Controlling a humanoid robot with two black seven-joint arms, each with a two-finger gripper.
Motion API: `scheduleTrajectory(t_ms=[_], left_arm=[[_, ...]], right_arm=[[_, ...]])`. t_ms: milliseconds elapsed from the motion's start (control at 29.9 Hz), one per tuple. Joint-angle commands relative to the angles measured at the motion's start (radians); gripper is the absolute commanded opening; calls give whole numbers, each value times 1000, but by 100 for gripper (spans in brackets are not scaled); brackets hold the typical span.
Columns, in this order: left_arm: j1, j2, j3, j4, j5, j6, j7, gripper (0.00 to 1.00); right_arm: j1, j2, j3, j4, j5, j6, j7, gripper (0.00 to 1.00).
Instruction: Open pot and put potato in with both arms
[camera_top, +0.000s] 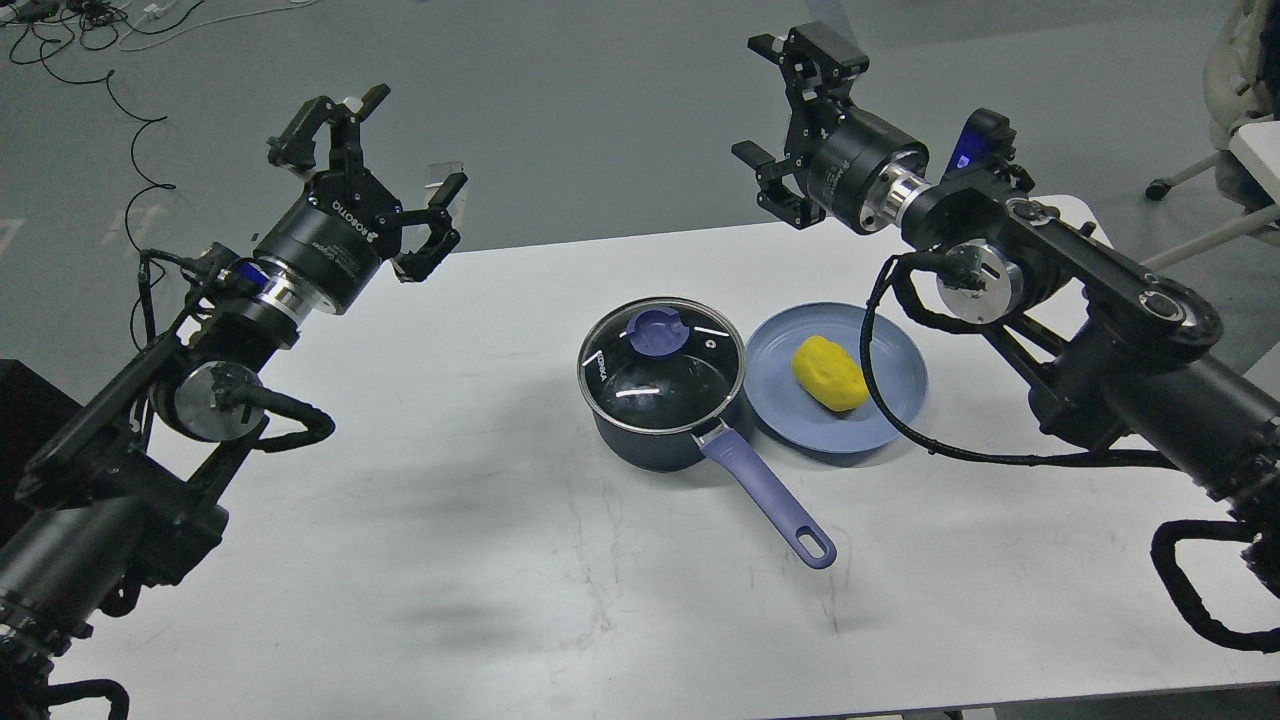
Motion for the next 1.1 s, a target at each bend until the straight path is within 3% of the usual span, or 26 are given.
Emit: scheduleTrajectory(t_ms=[0, 1069], left_arm=[[1, -5, 0, 0, -1, 7, 3, 98], [9, -10, 0, -3, -1, 10, 11, 98]], right_arm=[[5, -4, 0, 3, 0, 0, 0, 100], [14, -26, -11, 25, 0, 0, 0, 100]])
